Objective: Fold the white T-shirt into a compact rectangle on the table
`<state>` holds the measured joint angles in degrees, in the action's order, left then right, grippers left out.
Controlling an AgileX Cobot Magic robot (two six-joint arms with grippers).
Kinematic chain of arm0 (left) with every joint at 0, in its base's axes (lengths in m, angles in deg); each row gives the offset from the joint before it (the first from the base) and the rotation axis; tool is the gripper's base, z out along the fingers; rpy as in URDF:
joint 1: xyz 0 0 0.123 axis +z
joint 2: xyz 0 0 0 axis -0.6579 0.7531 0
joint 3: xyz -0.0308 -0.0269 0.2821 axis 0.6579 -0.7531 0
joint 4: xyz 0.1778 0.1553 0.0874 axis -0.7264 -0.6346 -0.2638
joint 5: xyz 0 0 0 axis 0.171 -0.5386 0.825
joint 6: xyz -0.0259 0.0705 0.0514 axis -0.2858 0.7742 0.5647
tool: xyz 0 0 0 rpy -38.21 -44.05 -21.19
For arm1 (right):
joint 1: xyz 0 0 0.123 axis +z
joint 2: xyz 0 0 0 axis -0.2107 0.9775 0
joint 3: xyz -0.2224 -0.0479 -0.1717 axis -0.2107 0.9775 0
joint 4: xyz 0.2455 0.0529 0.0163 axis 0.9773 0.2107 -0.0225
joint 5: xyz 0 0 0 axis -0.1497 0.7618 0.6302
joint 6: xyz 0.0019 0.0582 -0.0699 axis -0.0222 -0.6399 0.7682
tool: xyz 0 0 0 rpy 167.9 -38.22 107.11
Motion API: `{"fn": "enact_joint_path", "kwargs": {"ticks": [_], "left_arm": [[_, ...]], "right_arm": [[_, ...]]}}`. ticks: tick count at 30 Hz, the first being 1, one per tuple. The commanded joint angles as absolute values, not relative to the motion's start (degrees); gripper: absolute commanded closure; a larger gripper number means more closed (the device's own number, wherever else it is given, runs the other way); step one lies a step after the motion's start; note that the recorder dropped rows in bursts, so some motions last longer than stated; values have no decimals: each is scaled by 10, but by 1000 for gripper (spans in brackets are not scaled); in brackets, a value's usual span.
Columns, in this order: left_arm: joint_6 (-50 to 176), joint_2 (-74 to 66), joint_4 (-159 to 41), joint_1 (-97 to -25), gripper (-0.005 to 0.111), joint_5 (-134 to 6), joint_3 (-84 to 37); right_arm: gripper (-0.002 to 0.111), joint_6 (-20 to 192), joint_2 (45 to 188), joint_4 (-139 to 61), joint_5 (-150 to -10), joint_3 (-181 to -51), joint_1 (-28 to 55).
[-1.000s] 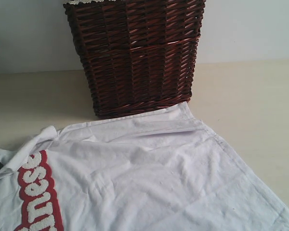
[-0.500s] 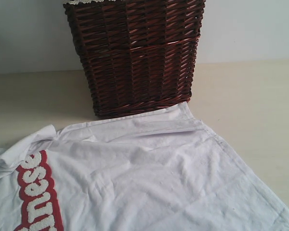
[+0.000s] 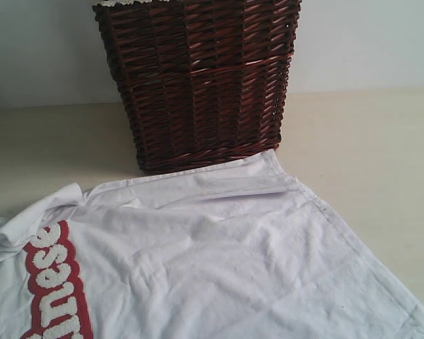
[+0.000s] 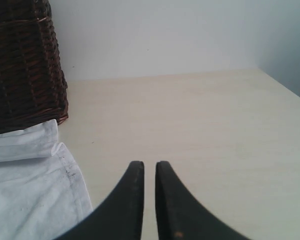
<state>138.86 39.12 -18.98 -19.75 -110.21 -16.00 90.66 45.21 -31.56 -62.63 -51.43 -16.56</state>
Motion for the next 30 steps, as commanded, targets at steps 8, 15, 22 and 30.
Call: {"fn": "enact_joint_path", "kwargs": {"ticks": [8, 15, 22, 30], "left_arm": [[1367, 387, -241, -201, 65, -1250, -155], [1367, 387, -237, -201, 65, -1250, -155], [1367, 387, -206, -201, 90, -1249, -155], [1383, 387, -189, -201, 107, -1235, -155]], "right_arm": [[97, 911, 448, -318, -634, -511, -169], [97, 911, 448, -318, -634, -511, -169], [97, 911, 448, -318, -634, -511, -169], [97, 911, 448, -318, -634, -511, -169]]}}
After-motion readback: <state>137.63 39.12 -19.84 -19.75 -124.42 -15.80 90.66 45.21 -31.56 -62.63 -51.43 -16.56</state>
